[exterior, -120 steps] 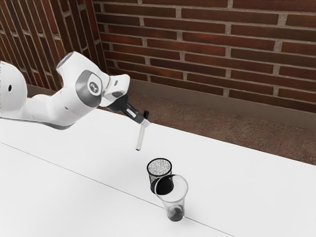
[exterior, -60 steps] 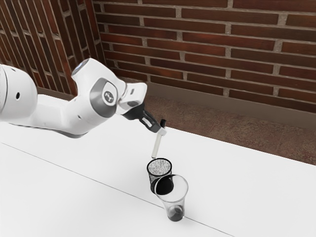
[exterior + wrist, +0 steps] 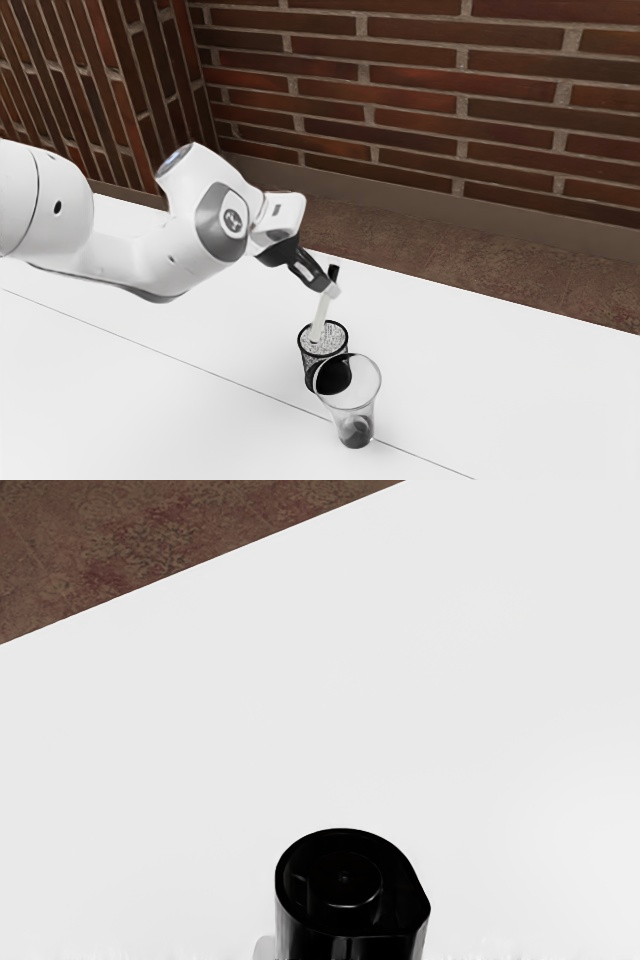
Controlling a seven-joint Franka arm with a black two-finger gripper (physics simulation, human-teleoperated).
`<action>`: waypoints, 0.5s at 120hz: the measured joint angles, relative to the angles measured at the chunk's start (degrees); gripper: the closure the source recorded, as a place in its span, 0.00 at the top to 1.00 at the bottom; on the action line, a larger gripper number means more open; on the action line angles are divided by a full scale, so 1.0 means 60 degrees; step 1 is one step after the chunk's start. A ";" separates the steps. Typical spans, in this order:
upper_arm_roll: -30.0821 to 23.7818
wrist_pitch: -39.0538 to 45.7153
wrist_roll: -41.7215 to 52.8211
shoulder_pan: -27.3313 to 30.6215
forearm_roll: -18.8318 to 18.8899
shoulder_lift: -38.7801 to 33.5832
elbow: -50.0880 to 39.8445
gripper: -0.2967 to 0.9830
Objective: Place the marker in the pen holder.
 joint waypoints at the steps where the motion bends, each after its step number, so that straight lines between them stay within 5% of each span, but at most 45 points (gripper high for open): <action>1: 0.0000 0.0006 0.0002 -0.0009 -0.0007 0.0009 -0.0001 0.19; 13: -0.0002 0.0059 0.0022 -0.0056 -0.0098 0.0104 -0.0043 0.19; 47: 0.0076 -0.0034 0.0219 -0.0088 -0.0084 0.0104 0.0056 0.60; 53: 0.0744 -0.0354 0.0172 -0.0197 0.0467 -0.0019 0.0536 0.63; 60: 0.2023 -0.1758 -0.0263 -0.0023 0.2394 -0.0087 0.2224 0.66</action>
